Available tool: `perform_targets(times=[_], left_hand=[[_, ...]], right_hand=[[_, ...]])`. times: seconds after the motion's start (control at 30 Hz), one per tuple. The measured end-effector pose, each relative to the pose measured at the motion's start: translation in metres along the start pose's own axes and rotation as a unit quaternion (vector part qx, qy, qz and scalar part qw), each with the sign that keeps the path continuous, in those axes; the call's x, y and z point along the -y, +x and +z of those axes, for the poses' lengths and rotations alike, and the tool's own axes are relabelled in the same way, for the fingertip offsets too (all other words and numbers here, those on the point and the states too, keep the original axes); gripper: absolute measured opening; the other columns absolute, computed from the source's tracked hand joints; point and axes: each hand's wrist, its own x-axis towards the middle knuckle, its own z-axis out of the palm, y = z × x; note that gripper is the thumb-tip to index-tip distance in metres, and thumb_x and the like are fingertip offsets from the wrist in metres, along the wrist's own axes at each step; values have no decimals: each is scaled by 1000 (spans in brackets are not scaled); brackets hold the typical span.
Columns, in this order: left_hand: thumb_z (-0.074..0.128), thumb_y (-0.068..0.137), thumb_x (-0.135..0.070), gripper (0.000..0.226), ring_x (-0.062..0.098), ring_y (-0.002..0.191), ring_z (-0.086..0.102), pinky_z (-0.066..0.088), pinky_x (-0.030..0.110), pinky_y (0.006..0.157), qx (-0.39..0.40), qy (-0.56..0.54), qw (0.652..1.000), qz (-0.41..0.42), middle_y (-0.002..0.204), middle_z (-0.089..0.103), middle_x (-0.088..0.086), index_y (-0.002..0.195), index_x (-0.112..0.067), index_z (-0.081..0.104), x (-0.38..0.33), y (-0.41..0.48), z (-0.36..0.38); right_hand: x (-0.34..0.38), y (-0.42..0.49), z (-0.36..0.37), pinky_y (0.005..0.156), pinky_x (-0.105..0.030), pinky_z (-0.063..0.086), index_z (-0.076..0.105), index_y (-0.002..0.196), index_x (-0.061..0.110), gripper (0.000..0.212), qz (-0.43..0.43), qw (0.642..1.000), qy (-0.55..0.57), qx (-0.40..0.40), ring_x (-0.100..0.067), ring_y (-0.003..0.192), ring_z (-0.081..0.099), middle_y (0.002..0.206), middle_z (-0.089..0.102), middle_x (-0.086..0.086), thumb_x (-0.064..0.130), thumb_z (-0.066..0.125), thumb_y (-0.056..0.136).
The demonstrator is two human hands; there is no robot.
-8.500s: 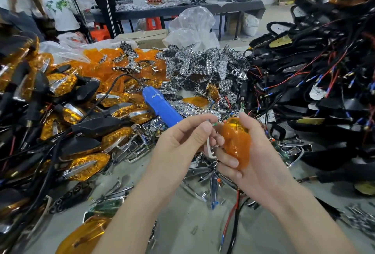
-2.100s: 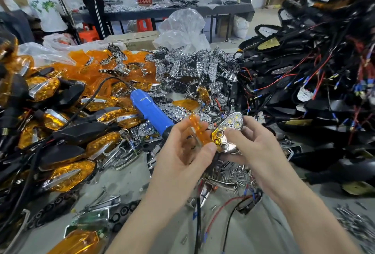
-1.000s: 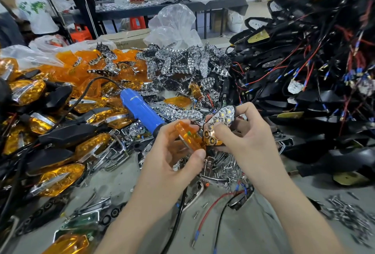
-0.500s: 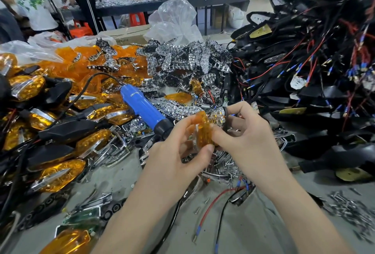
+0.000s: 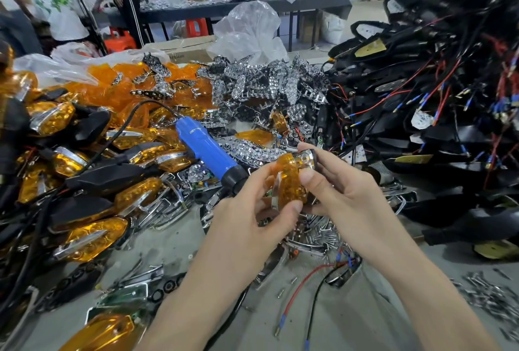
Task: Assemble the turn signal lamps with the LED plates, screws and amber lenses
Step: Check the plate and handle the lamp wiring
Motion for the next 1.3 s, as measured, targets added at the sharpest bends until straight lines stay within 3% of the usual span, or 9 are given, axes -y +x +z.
perform_targets(times=[0.13, 0.27, 0.37, 0.57, 0.7, 0.8, 0.9, 1.07, 1.3], left_hand=[[64, 82, -59, 47, -14, 95, 65, 54, 11, 80, -4, 30, 1000, 8, 103, 62, -46, 120, -74, 41, 3, 0, 2], [62, 83, -62, 49, -15, 94, 64, 51, 6, 78, -7, 72, 997, 16, 101, 58, -50, 122, -76, 37, 4, 0, 2], [61, 83, -62, 50, -17, 94, 62, 46, 1, 77, -11, 86, 996, 22, 101, 56, -52, 123, -77, 34, 3, 0, 1], [61, 81, -64, 51, -19, 93, 60, 51, 7, 82, -10, 88, 996, 19, 99, 57, -51, 122, -77, 35, 3, -1, 0], [59, 82, -63, 49, -6, 92, 67, 55, 18, 81, -16, 80, 997, 11, 102, 66, -31, 124, -74, 37, 0, -3, 0], [59, 84, -59, 50, -14, 95, 63, 48, 6, 79, -18, 80, 997, 2, 103, 65, -35, 131, -62, 44, -3, -4, 6], [60, 91, -49, 52, -7, 105, 62, 49, 13, 85, -9, 72, 997, 2, 113, 64, -30, 141, -50, 44, -6, -3, 9], [56, 99, -42, 42, 11, 119, 61, 49, 18, 92, 7, -100, 995, -25, 130, 62, -14, 141, -39, 51, -12, 1, 1], [51, 98, -41, 51, 2, 142, 37, 35, 22, 112, 31, -56, 998, -12, 149, 42, -15, 146, -23, 45, -16, 2, -3]], right_hand=[[0, 0, 0, 75, -23, 61, 60, 125, 52, 35, 2, 1000, 21, 13, -1, 101, 72, 108, 75, 24, 50, 58, 90], [2, 0, 0, 74, -21, 60, 66, 120, 48, 34, 6, 999, 48, 22, -3, 99, 74, 106, 77, 18, 45, 62, 87], [2, 1, -1, 78, -28, 63, 70, 114, 51, 34, 10, 998, 54, 20, -8, 98, 75, 104, 78, 12, 47, 66, 80], [0, 1, -2, 87, -40, 62, 72, 116, 49, 38, 16, 998, 55, 19, -10, 98, 74, 107, 78, 10, 47, 68, 78], [-1, -2, 2, 90, -34, 61, 64, 124, 55, 43, -3, 999, 8, 31, -7, 100, 74, 109, 77, 16, 66, 69, 83], [-6, -5, 11, 79, -24, 59, 62, 119, 55, 42, -14, 997, -63, -34, -5, 89, 74, 100, 75, 20, 68, 67, 80], [-12, -5, 18, 75, -31, 57, 60, 114, 51, 28, -28, 992, -92, -86, -8, 81, 71, 94, 74, 18, 63, 56, 90], [-8, -2, 13, 93, -44, 58, 63, 122, 40, 28, -34, 997, 58, -26, -16, 105, 71, 113, 72, 7, 50, 52, 99], [-4, -3, 19, 96, -38, 56, 60, 126, 9, 37, -38, 959, 282, 3, -22, 113, 65, 133, 65, -8, 31, 42, 102]])
